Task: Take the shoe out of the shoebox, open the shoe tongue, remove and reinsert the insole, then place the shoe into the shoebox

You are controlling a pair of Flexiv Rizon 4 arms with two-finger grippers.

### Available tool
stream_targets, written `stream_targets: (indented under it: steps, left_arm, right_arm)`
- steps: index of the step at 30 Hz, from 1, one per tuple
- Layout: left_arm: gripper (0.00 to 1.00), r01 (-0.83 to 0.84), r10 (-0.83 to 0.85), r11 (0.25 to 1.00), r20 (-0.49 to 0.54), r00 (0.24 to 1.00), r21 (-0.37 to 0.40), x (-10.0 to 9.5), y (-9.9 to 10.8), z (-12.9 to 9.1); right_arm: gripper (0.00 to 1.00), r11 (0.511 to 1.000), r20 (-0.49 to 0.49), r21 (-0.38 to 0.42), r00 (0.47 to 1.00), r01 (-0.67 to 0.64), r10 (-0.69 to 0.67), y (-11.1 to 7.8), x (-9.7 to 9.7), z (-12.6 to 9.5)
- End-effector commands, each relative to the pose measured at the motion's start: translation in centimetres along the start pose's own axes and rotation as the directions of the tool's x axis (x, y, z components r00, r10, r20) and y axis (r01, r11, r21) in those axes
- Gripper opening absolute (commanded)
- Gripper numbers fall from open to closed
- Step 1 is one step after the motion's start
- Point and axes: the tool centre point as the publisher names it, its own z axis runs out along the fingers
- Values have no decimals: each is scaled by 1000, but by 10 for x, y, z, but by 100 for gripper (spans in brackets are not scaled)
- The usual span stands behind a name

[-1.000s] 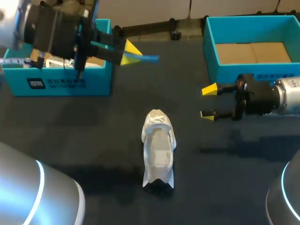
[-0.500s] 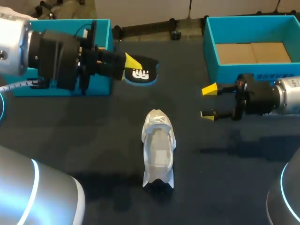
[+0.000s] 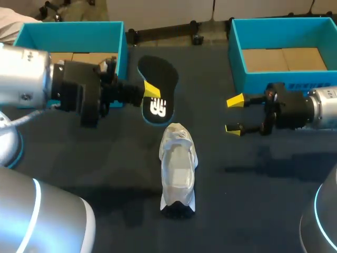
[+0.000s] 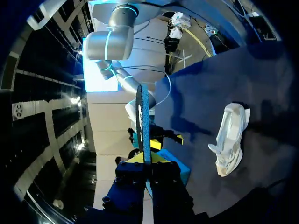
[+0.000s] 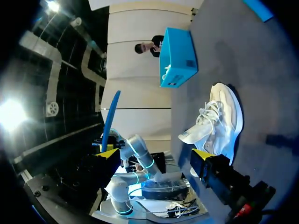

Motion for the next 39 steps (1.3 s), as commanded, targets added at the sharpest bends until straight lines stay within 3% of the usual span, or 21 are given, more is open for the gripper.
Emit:
stream_targets:
  steps: [1, 17, 19, 25, 31, 39]
  left_arm:
    - [0, -32, 25, 998, 127, 992, 54, 18, 5, 7]
    - [0, -32, 25, 998, 127, 992, 54, 18, 5, 7]
    - [0, -98, 98, 995, 86, 991, -6, 33, 13, 14]
    - [0, -110, 113, 994, 97, 989, -28, 62, 37, 25]
    - [0, -131, 130, 991, 172, 976, -7, 75, 61, 34]
    - [0, -138, 136, 990, 176, 975, -3, 75, 62, 35]
  right_arm:
    - [100, 1000, 2, 0, 1000, 0, 0, 0, 0, 1]
    - [100, 1000, 2, 0, 1000, 0, 0, 0, 0, 1]
    - [100, 1000, 2, 0, 1000, 0, 0, 0, 0, 1]
    - [100, 1000, 2, 0, 1000, 0, 0, 0, 0, 1]
    - [100, 1000, 2, 0, 1000, 0, 0, 0, 0, 1]
    - [100, 1000, 2, 0, 1000, 0, 0, 0, 0, 1]
